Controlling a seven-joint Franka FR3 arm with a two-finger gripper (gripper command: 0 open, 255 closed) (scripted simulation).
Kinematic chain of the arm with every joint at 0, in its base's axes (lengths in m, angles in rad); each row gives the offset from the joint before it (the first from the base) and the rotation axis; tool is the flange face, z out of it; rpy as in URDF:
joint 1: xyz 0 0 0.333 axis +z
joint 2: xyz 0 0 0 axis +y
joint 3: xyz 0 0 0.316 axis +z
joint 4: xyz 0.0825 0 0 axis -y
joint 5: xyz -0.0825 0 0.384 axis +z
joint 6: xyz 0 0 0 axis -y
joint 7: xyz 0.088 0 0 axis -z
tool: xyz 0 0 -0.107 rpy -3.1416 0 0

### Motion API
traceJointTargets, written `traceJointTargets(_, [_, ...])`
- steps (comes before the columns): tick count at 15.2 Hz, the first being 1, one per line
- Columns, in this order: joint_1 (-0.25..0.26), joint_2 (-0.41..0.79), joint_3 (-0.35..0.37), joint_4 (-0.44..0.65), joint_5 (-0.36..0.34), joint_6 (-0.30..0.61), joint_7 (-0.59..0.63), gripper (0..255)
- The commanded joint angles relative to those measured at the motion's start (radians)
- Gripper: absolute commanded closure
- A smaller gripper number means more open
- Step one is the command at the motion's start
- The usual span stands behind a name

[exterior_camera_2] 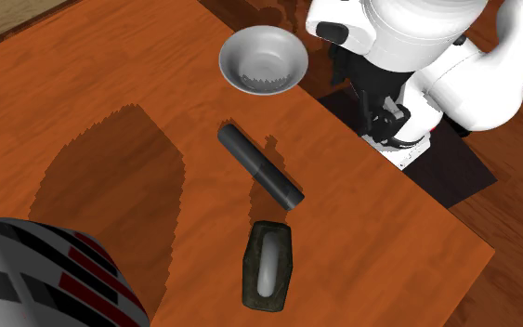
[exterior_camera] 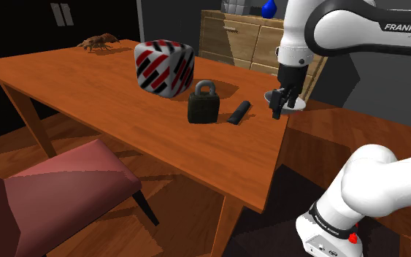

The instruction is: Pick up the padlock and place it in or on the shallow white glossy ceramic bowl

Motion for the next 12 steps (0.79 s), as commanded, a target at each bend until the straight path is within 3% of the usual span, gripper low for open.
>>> traceJointTargets(1, [0.000, 0.000, 0.000, 0.000, 0.000, 0.000, 0.000, 0])
traceJointTargets(12, [0.136, 0.344, -0.064, 0.278, 0.043, 0.172, -0.380, 0])
